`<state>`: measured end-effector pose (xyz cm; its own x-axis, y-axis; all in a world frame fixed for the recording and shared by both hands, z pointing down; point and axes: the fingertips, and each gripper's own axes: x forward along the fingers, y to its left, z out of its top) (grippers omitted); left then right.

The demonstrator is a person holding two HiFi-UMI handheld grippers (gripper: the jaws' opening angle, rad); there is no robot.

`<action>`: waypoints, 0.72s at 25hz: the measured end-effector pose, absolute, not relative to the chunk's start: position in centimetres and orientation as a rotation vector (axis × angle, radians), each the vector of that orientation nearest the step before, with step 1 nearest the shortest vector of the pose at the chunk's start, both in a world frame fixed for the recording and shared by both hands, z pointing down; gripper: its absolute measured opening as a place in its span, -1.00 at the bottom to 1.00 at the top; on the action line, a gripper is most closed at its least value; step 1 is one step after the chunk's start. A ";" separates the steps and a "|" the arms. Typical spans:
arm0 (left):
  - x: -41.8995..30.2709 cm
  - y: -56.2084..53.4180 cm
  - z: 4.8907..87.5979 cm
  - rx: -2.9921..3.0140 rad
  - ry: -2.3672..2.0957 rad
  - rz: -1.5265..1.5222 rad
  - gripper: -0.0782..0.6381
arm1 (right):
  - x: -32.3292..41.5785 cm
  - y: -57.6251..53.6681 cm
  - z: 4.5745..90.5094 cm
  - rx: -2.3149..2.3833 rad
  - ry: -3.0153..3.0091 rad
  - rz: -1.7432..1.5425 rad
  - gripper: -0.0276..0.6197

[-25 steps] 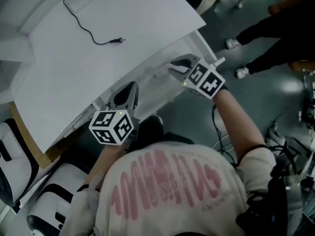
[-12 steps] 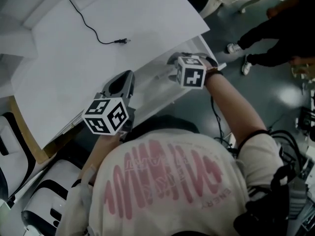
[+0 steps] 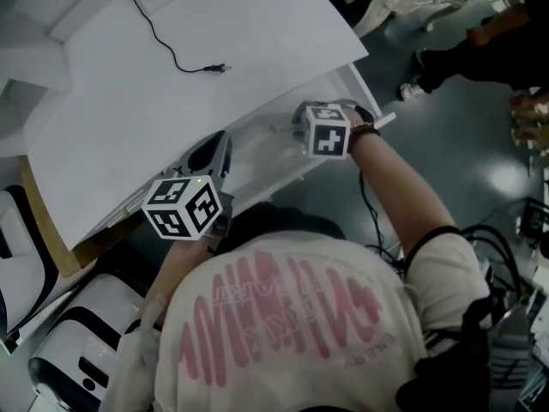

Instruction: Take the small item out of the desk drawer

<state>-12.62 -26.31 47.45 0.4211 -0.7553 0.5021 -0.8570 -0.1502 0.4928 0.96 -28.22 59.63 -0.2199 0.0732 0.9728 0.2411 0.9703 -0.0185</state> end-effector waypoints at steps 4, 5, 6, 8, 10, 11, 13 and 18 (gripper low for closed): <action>-12.8 -24.7 48.1 1.895 -1.378 0.165 -0.70 | 1.0 -27.3 59.4 -0.212 -1.806 -0.138 -0.61; -12.9 -24.4 48.1 1.885 -1.384 0.159 -0.70 | 1.0 -27.0 59.3 -0.201 -1.816 -0.126 -0.62; -13.1 -24.1 48.1 1.876 -1.394 0.151 -0.70 | 0.9 -26.8 59.0 -0.189 -1.830 -0.117 -0.62; -13.5 -23.9 48.0 1.861 -1.416 0.133 -0.70 | 0.7 -26.8 58.3 -0.161 -1.862 -0.113 -0.62; -13.6 -23.4 48.2 1.843 -1.430 0.118 -0.70 | 0.9 -26.9 57.6 -0.101 -1.892 -0.093 -0.62; -13.6 -23.1 48.4 1.833 -1.435 0.113 -0.70 | 1.3 -27.1 57.3 -0.059 -1.904 -0.075 -0.62; -13.5 -22.5 48.8 1.809 -1.449 0.112 -0.70 | 1.6 -27.1 56.4 -0.003 -1.944 -0.054 -0.63; -13.0 -21.0 48.0 1.808 -1.529 0.149 -0.70 | 2.3 -26.6 53.0 0.110 -2.077 -0.051 -0.63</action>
